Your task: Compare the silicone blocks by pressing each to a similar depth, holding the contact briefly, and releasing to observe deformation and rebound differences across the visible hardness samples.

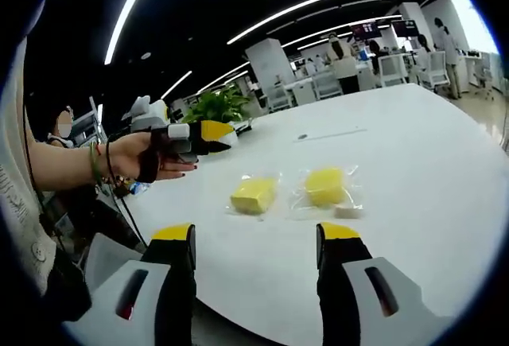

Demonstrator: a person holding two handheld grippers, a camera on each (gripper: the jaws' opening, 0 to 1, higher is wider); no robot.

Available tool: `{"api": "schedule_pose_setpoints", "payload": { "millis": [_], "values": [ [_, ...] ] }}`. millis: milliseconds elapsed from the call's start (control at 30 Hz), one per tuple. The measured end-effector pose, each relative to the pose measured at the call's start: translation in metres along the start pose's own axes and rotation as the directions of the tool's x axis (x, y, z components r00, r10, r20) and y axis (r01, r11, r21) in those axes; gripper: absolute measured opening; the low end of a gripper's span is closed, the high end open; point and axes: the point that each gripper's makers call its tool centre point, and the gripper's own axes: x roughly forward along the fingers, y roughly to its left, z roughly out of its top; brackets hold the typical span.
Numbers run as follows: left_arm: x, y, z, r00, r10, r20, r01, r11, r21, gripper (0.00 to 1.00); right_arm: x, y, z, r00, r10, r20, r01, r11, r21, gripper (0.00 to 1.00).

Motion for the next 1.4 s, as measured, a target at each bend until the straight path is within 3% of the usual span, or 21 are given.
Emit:
{"api": "schedule_pose_setpoints", "payload": {
  "millis": [633,967,1100,1233,1400],
  "values": [
    [0.074,0.007,-0.016,0.996,-0.024,-0.081,0.014,0.993,-0.121,0.6,0.002,-0.019,-0.004,1.0,-0.02,-0.011,0.02,0.999,0.042,0.55],
    [0.1,0.015,-0.033,0.992,-0.023,-0.122,0.002,0.985,-0.17,0.61,0.005,-0.03,-0.005,0.999,-0.039,-0.015,0.04,0.997,0.065,0.55],
    [0.113,0.018,-0.04,0.989,-0.03,-0.147,-0.001,0.979,-0.205,0.6,0.004,-0.036,-0.007,0.999,-0.05,-0.019,0.051,0.996,0.075,0.55],
    [0.126,0.025,-0.054,0.977,-0.025,-0.212,-0.036,0.961,-0.276,0.66,0.003,-0.041,-0.011,0.998,-0.065,-0.026,0.067,0.994,0.089,0.54],
    [0.139,0.028,-0.059,0.973,-0.028,-0.23,-0.039,0.958,-0.283,0.64,0.001,-0.045,-0.015,0.996,-0.079,-0.034,0.082,0.992,0.1,0.54]
  ]
}}
